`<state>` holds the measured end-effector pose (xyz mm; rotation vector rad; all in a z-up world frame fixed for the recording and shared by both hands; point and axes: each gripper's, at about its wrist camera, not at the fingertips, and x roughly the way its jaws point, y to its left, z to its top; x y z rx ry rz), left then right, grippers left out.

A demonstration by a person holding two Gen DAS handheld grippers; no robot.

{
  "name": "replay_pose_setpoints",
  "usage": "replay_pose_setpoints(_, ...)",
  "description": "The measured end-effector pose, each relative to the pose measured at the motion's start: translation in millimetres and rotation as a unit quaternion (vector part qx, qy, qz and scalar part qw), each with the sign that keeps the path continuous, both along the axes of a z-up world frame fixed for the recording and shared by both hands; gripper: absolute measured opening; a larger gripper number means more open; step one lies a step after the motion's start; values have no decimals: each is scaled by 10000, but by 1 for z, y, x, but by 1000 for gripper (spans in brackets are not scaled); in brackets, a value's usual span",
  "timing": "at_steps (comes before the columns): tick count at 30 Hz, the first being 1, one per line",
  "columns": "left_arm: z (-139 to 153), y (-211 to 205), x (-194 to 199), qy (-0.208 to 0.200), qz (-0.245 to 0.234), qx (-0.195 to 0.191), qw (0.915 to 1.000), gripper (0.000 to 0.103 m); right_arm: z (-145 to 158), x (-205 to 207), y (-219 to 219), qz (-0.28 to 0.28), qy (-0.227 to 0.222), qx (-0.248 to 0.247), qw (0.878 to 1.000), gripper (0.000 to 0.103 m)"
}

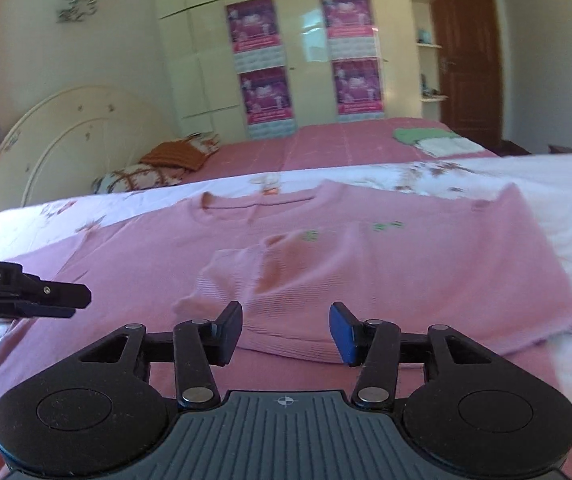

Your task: Fold small clothes

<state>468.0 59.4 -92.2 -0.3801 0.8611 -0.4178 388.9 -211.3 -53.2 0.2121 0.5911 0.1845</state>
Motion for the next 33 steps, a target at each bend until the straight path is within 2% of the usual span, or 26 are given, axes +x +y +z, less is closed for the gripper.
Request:
replay_pose_setpoints(3, -13, -38, 23, 184, -93, 277, 9994, 50, 4, -11, -45, -617, 225, 501, 9966, 49)
replay_pose_setpoints(5, -15, -57, 33, 124, -144, 361, 9992, 50, 4, -18, -73, -924, 339, 800, 9919, 49)
replay_pose_setpoints(6, -15, -66, 37, 103, -191, 406, 9989, 42, 5, -21, -86, -1082, 370, 965, 9887, 49)
replay_pose_setpoints(7, -16, -74, 41, 111, -234, 468, 9986, 19, 3, -22, -97, -1207, 402, 1145, 9852, 49)
replay_pose_setpoints(8, -16, -82, 42, 79, -219, 583, 9980, 10, 2, -27, -114, -1354, 448, 1428, 9794, 49)
replay_pose_setpoints(9, -17, -85, 42, -38, -171, 664, 9976, 7, -1, -33, -130, -1498, 495, 1719, 9724, 49)
replay_pose_setpoints(12, -5, -85, 33, -481, -19, 730, 9962, 6, -11, -37, -165, -1856, 568, 2664, 9441, 49)
replay_pose_setpoints(15, 20, -68, 20, -937, 43, 715, 9930, 6, -18, -48, -200, -2104, 550, 3627, 9062, 49)
replay_pose_setpoints(18, 33, -44, 15, -1277, 210, 1062, 9859, 6, -19, -46, -217, -2136, 521, 4128, 8839, 49)
replay_pose_setpoints(19, 30, -36, 17, -1218, 211, 1152, 9856, 6, -19, -44, -220, -2084, 525, 4255, 8791, 49)
replay_pose_setpoints(22, 13, -17, 26, -765, 314, 990, 9916, 6, -21, -36, -226, -1922, 544, 4556, 8675, 49)
replay_pose_setpoints(29, -1, -15, 22, -669, 455, 868, 9929, 6, -32, -11, -234, -1784, 773, 5004, 8437, 49)
replay_pose_setpoints(30, -2, -12, 21, -645, 468, 852, 9932, 6, -36, -7, -235, -1796, 838, 5024, 8416, 49)
replay_pose_setpoints(33, -2, -6, 19, -645, 492, 764, 9938, 6, -39, -3, -239, -1960, 878, 4862, 8471, 49)
